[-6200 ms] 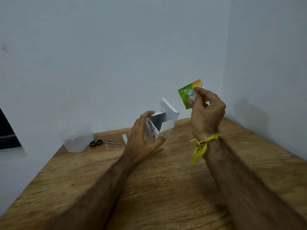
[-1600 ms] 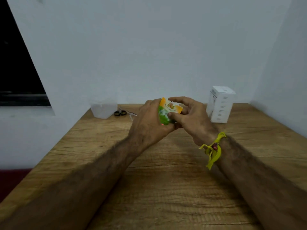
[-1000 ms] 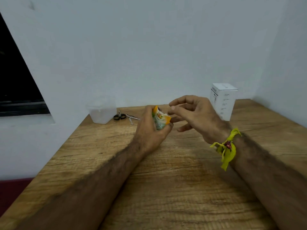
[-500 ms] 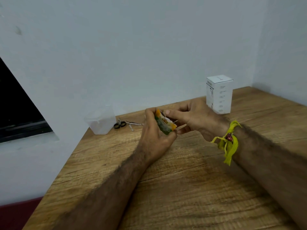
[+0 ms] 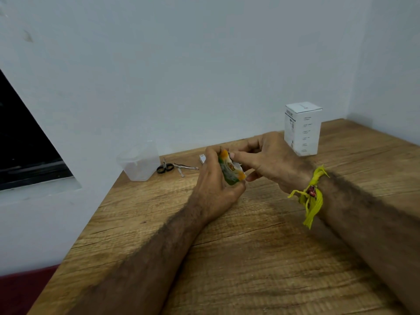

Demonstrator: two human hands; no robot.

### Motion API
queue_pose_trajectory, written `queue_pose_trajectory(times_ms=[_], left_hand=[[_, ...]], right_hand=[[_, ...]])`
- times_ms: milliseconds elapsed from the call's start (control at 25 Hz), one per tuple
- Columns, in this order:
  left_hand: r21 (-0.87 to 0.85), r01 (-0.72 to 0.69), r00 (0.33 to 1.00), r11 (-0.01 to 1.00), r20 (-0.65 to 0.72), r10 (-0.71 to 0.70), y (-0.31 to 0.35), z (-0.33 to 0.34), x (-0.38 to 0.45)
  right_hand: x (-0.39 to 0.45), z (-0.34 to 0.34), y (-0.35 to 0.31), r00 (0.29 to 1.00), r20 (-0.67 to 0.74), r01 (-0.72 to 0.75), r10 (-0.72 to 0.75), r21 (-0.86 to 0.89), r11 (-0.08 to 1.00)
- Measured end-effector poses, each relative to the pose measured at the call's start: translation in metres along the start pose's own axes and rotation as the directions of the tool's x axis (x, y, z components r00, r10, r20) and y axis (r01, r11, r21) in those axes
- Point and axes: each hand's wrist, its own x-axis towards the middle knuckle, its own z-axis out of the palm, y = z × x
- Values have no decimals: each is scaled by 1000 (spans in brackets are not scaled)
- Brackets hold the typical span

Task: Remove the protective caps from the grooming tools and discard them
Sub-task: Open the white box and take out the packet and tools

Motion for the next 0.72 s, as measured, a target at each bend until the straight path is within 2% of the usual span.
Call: queue_pose_trajectory(times_ms=[120, 280, 360, 560, 720], left_hand=[[-24, -12, 1000, 1000, 6, 12, 0, 0, 0], [-132, -29, 999, 991, 25, 32, -1, -2, 0], [-158, -30, 1000, 987, -2, 30, -2, -2, 0], [-184, -31, 999, 982, -45, 23, -3, -2, 2], [-92, -82, 996, 992, -52, 77, -3, -2, 1]], right_hand=[[0, 1, 3, 1000, 7, 31, -31, -91, 995], [3, 3, 3, 973, -64, 190, -221, -314, 930], [3, 3, 0, 963, -64, 219, -261, -374, 901], [3, 2, -1, 973, -103, 155, -206, -369, 916], [4, 3, 2, 987, -12, 141, -157, -376, 916]])
